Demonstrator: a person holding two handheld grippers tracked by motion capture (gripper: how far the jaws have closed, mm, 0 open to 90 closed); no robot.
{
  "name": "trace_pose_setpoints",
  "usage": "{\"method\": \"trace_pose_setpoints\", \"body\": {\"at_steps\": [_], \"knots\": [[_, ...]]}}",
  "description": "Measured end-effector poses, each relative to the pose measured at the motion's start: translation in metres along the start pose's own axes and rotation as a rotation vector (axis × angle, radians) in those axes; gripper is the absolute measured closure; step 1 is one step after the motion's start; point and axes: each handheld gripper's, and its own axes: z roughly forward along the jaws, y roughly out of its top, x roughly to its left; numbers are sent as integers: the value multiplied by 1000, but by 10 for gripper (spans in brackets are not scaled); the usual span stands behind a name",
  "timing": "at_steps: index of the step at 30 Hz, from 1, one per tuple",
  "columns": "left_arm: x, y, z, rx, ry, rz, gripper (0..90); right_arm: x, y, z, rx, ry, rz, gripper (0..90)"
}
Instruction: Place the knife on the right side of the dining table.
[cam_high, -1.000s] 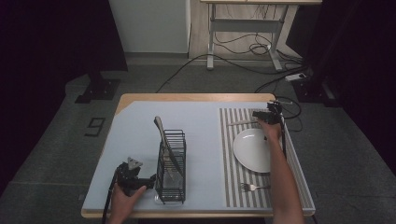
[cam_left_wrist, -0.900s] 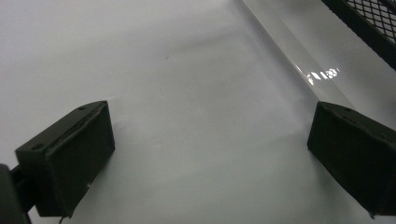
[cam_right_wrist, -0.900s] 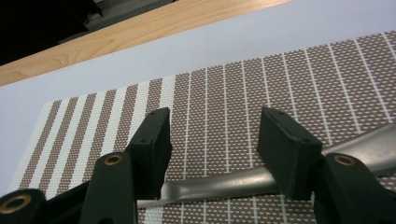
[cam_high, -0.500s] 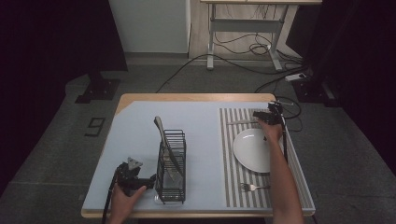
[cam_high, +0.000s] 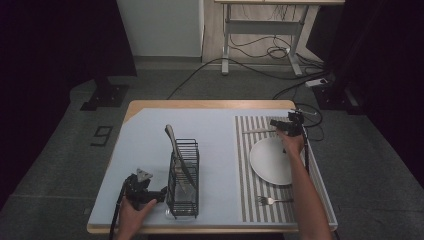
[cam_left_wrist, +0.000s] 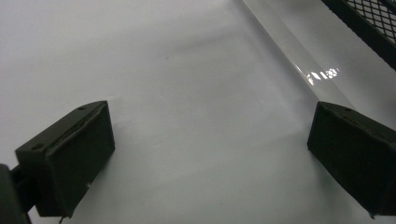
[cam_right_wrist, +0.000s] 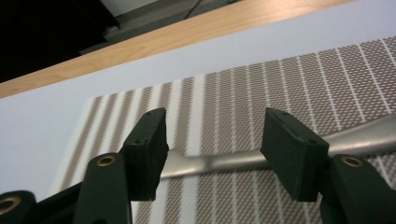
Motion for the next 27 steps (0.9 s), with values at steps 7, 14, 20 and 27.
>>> {"method": "trace_pose_setpoints", "body": {"at_steps": [7,14,20,27], "knots": [[0,0,0,0,0,0,1,19,-11,-31,-5,45,-65,394],[0,0,0,0,0,0,1,40,-24,-65,-54,128,-99,389],[0,0,0,1,0,0,1,61,-49,-93,-75,223,-135,387],[0,0,0,-1,0,-3,1,89,-88,-115,-57,317,-223,382]]}}
